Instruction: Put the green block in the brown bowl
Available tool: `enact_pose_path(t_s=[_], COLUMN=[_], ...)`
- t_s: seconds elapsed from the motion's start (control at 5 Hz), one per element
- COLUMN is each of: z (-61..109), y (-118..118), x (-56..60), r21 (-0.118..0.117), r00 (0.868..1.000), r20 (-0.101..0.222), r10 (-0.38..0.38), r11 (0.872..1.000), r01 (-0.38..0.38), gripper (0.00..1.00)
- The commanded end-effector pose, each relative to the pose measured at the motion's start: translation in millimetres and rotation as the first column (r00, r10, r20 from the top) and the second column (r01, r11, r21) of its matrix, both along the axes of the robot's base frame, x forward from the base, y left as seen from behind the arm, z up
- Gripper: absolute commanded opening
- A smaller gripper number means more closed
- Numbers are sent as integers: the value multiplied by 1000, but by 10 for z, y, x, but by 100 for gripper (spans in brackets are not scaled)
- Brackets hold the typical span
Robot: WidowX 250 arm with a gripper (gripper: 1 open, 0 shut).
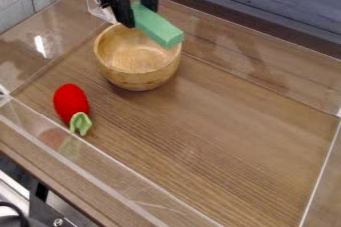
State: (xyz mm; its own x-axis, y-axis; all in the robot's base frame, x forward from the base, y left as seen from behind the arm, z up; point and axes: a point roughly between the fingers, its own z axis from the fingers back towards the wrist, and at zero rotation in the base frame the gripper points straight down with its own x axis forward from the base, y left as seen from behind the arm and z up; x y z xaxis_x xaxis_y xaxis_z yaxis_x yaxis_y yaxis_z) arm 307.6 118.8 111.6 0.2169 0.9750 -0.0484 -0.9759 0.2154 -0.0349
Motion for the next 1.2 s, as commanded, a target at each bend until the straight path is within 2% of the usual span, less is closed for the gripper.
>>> enact_pose_path(t_s=[0.0, 0.4, 1.0], z=[50, -79, -182], y=[79, 68, 64], x=[21, 21, 30], r21=[30, 34, 20], r00=[999, 997, 997], r20=[43, 44, 40], r10=[-22, -57, -68], r11=[999, 998, 998], r01=[20, 55, 68], gripper=[0, 0, 0])
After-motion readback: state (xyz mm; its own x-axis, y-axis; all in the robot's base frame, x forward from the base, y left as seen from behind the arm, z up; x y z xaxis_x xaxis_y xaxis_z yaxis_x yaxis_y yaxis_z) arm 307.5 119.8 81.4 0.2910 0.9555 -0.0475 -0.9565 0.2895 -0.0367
